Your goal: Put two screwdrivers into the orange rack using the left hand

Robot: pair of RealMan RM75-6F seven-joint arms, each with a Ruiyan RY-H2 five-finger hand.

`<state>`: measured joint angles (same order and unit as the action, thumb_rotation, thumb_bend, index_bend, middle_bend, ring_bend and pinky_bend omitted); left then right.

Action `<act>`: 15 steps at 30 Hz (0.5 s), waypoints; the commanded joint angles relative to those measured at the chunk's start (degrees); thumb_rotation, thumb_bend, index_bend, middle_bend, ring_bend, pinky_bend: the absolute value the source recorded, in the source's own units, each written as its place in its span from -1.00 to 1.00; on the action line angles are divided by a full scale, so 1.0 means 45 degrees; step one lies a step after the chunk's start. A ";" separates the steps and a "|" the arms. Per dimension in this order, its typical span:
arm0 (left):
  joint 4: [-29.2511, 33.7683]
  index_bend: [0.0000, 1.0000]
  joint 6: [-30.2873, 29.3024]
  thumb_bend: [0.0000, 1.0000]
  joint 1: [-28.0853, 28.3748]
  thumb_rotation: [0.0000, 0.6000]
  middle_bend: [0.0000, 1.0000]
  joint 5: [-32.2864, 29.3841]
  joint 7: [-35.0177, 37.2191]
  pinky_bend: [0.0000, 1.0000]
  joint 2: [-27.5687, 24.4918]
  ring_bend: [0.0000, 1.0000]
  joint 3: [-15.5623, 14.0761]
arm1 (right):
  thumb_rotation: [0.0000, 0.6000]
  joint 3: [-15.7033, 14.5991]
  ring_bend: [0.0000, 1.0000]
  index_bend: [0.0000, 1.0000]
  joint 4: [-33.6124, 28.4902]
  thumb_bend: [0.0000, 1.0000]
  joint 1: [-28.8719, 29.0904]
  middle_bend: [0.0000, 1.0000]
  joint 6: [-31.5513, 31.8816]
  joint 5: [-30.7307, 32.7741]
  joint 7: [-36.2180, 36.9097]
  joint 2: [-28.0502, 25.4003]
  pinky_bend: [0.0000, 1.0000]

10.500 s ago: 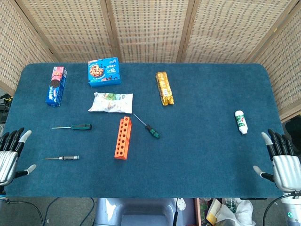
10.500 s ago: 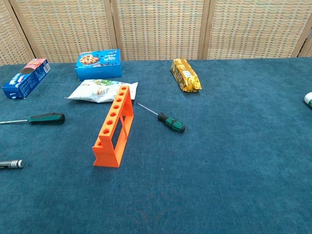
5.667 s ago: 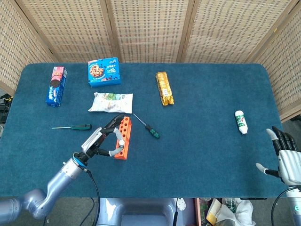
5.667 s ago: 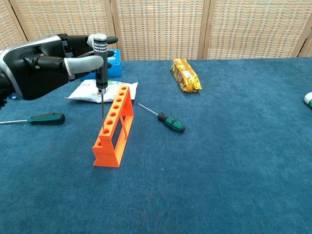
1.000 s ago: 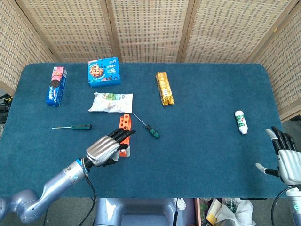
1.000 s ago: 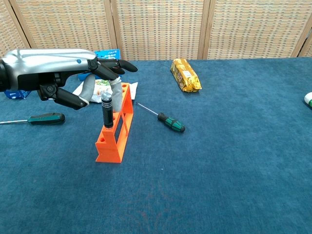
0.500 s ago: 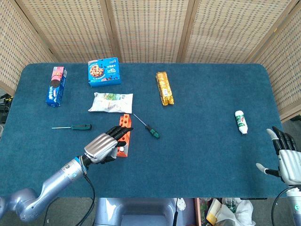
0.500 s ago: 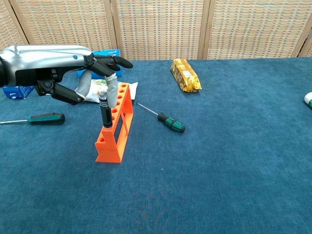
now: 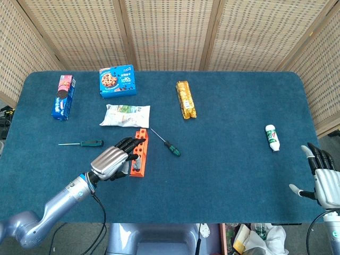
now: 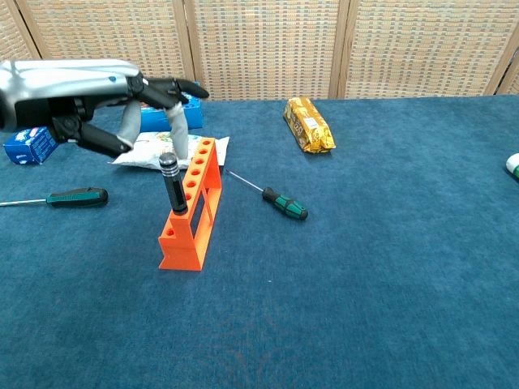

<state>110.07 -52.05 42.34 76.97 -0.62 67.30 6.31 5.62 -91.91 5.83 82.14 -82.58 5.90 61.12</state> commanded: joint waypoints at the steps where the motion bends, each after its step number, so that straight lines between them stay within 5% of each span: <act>1: -0.0015 -0.70 -0.1008 0.72 -0.0411 1.00 -1.00 0.0915 0.1518 -1.00 -0.0233 -1.00 0.0360 | 1.00 -0.0001 -1.00 -1.00 0.0012 -1.00 0.0004 -1.00 -0.0008 -0.0007 0.0009 0.0004 -1.00; 3: -0.0159 -0.97 -0.1514 -0.10 -0.0617 1.00 -1.00 0.1095 0.1913 -1.00 -0.0410 -1.00 0.0522 | 1.00 -0.0011 -1.00 -1.00 0.0006 -1.00 0.0011 -1.00 -0.0020 -0.0024 0.0003 0.0006 -1.00; 6: -0.0582 -1.00 -0.2015 -0.91 -0.0866 1.00 -1.00 0.0876 0.1566 -1.00 -0.0590 -1.00 0.0669 | 1.00 -0.0027 -1.00 -1.00 -0.0011 -1.00 0.0008 -1.00 -0.0010 -0.0059 -0.0014 0.0006 -1.00; 12: -0.1908 -0.78 -0.1735 -1.00 -0.0916 1.00 -1.00 -0.1382 -0.1095 -1.00 -0.0252 -1.00 0.0652 | 1.00 -0.0046 -1.00 -1.00 -0.0043 -1.00 -0.0003 -1.00 0.0023 -0.0104 -0.0064 0.0016 -1.00; 15: -0.3761 -0.59 -0.1223 -1.00 -0.0779 1.00 -1.00 -0.3095 -0.2184 -1.00 0.0771 -1.00 0.0527 | 1.00 -0.0040 -1.00 -1.00 -0.0024 -1.00 0.0013 -1.00 -0.0011 -0.0065 -0.0133 0.0051 -1.00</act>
<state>101.14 -59.74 38.59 70.74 -5.18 66.70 8.95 5.43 -92.04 5.86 82.13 -82.91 5.35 61.32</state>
